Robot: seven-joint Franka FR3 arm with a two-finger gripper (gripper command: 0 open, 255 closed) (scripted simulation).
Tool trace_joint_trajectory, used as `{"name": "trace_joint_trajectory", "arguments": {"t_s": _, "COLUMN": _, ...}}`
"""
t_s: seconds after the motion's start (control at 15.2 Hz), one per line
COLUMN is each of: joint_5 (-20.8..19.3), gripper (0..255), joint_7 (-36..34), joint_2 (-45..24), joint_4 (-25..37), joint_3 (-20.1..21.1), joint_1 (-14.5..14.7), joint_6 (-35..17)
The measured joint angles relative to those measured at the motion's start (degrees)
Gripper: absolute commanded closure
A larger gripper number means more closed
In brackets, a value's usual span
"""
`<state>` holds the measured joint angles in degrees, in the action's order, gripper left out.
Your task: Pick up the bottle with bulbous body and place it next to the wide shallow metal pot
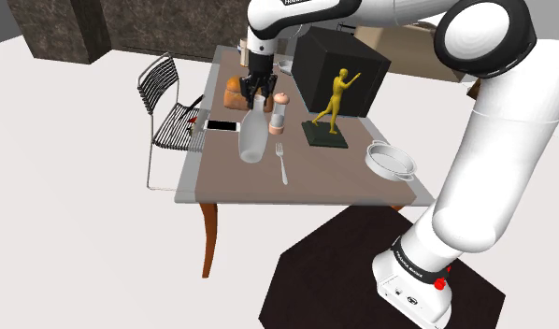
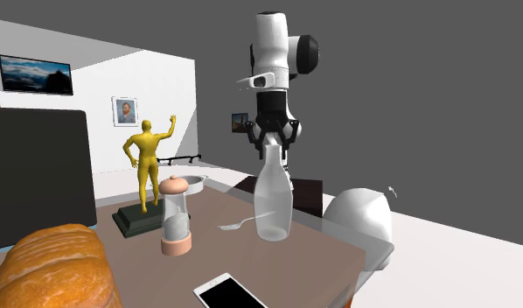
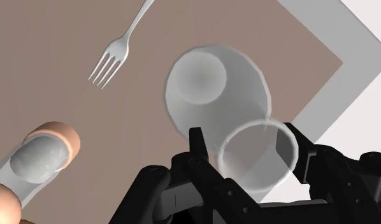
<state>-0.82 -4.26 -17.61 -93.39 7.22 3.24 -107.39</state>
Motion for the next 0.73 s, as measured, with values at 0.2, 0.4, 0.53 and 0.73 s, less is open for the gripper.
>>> {"name": "trace_joint_trajectory", "arguments": {"t_s": 0.2, "joint_5": 0.1, "gripper": 255, "joint_7": 0.0, "joint_2": 0.4, "joint_4": 1.2, "joint_3": 0.0, "joint_1": 0.0, "joint_6": 1.6}}
{"name": "trace_joint_trajectory", "arguments": {"t_s": 0.4, "joint_5": 0.1, "gripper": 255, "joint_7": 0.0, "joint_2": 0.6, "joint_4": 3.6, "joint_3": 0.0, "joint_1": 0.0, "joint_6": 4.2}}
{"name": "trace_joint_trajectory", "arguments": {"t_s": 0.53, "joint_5": 0.1, "gripper": 255, "joint_7": 0.0, "joint_2": 0.8, "joint_4": 4.7, "joint_3": 0.1, "joint_1": 0.0, "joint_6": 5.5}}
{"name": "trace_joint_trajectory", "arguments": {"t_s": 0.73, "joint_5": 0.1, "gripper": 255, "joint_7": 0.0, "joint_2": 1.0, "joint_4": 6.6, "joint_3": 0.1, "joint_1": 0.0, "joint_6": 7.7}}
